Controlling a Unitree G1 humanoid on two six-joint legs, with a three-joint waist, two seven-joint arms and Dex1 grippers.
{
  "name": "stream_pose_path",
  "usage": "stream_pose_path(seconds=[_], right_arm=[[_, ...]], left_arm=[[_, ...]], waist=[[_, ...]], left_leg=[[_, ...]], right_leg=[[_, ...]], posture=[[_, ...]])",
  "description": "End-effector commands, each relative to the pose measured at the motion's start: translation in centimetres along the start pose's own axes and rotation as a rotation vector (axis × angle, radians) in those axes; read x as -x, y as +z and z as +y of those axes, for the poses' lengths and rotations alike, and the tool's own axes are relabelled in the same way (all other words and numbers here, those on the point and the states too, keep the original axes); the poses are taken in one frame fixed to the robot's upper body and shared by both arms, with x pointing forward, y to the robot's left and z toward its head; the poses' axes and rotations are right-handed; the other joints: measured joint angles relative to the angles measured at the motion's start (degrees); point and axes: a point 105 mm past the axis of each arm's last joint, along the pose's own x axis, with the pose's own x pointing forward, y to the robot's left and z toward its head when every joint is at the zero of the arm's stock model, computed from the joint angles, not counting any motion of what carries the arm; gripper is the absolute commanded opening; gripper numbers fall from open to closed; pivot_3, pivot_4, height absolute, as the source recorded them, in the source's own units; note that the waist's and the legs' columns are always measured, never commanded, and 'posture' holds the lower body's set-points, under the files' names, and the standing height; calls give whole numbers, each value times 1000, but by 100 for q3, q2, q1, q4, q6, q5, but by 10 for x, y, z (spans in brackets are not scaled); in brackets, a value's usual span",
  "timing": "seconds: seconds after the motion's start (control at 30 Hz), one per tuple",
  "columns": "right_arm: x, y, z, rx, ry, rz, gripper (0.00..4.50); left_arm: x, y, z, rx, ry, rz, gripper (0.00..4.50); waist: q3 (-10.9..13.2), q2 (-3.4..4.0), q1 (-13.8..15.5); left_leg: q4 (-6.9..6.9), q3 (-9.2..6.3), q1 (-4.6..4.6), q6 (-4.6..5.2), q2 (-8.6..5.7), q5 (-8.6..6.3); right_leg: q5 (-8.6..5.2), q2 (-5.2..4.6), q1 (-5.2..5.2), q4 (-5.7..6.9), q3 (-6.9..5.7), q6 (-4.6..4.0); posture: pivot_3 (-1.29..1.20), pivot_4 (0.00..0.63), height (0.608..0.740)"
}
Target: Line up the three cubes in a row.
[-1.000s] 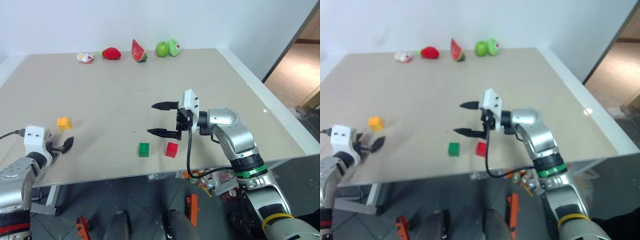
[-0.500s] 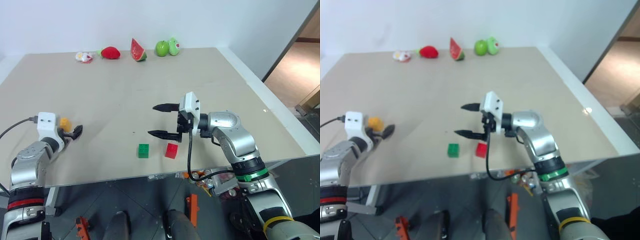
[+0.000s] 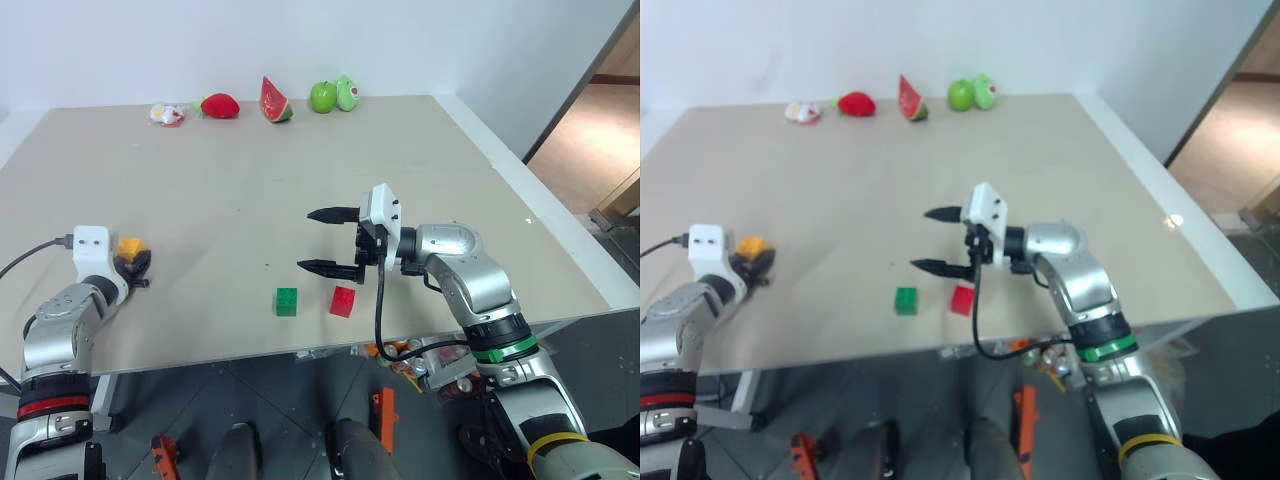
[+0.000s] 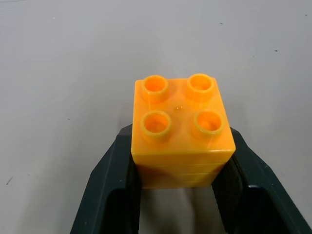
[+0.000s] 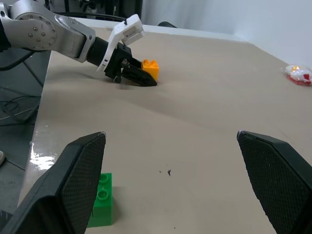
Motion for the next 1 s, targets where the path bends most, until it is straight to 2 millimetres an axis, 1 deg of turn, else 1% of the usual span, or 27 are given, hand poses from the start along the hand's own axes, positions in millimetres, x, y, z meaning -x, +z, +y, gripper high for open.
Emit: stream_pose_path(seconds=[0.03, 0.13, 0.2, 0.27, 0.33, 0.43, 0.53, 0.67, 0.83, 0.9, 1.0], right_arm=[[10, 7, -2, 24, 8, -3, 4500], [29, 3, 4, 8, 58, 12, 4500], [42, 1, -4, -10, 13, 9, 4500], [53, -2, -14, -35, -43, 20, 4500], [64, -3, -20, -44, -88, 29, 4500], [71, -3, -24, -49, -126, 34, 4500], [75, -3, -23, -51, -143, 37, 4500], [79, -4, -19, -54, -148, 54, 4500], [86, -1, -18, -60, -154, 69, 4500], [89, 0, -16, -70, -145, 71, 4500], [90, 4, -7, -101, -95, 62, 4500]], left_arm=[[9, 25, -37, -122, -229, -98, 1356], [24, 35, -66, -217, -444, -139, 1356], [35, 38, -82, -271, -584, -149, 1356], [42, 38, -93, -295, -698, -136, 1356], [49, 34, -106, -316, -818, -98, 1356], [59, 27, -119, -353, -953, -48, 1356], [62, 14, -125, -415, -1034, 19, 1356], [56, 0, -120, -442, -1078, 76, 1356], [49, 2, -119, -438, -1099, 77, 1356], [47, 4, -122, -436, -1116, 67, 1356], [48, 10, -132, -416, -1152, 46, 1356]], waist=[[0, 0, 0], [0, -2, 18], [1, -2, 17], [1, -1, 13], [1, 0, 6], [2, -1, -6], [1, -1, -6], [2, 1, 0], [3, 1, 0], [3, 1, 0], [3, 1, 1]], left_leg=[[0, 0, 0, 0, 0, 0], [-2, 2, -6, -2, -1, -1], [-4, 2, -9, -3, -1, -2], [-5, 8, -9, -4, -1, -3], [-5, 8, -4, -4, -1, -3], [-6, 8, -1, -4, 0, -3], [-10, 8, 0, -3, 0, -3], [-14, 8, -2, -3, -1, -2], [-13, 8, -3, -2, -1, -2], [-13, 8, -3, -2, -1, -2], [-13, 8, -4, -2, -1, -2]], right_leg=[[0, -1, 0, 0, 0, 0], [-2, -5, 1, -9, -1, 1], [-8, -7, 0, -12, -2, 1], [-7, -9, -4, -13, 0, 0], [-7, -8, -3, -12, 0, -1], [-7, -7, -3, -12, 1, -1], [-8, -5, -4, -12, 2, -3], [-12, -5, -5, -12, 4, -1], [-12, -6, -5, -13, 4, -1], [-12, -5, -5, -13, 4, 0], [-13, -5, -4, -12, 4, 2]], posture=[[0, 150, 740], [0, 150, 740], [0, 150, 740], [0, 150, 740], [0, 150, 740], [0, 150, 740], [0, 150, 740], [0, 150, 740], [0, 150, 740], [0, 150, 740], [0, 150, 740]])
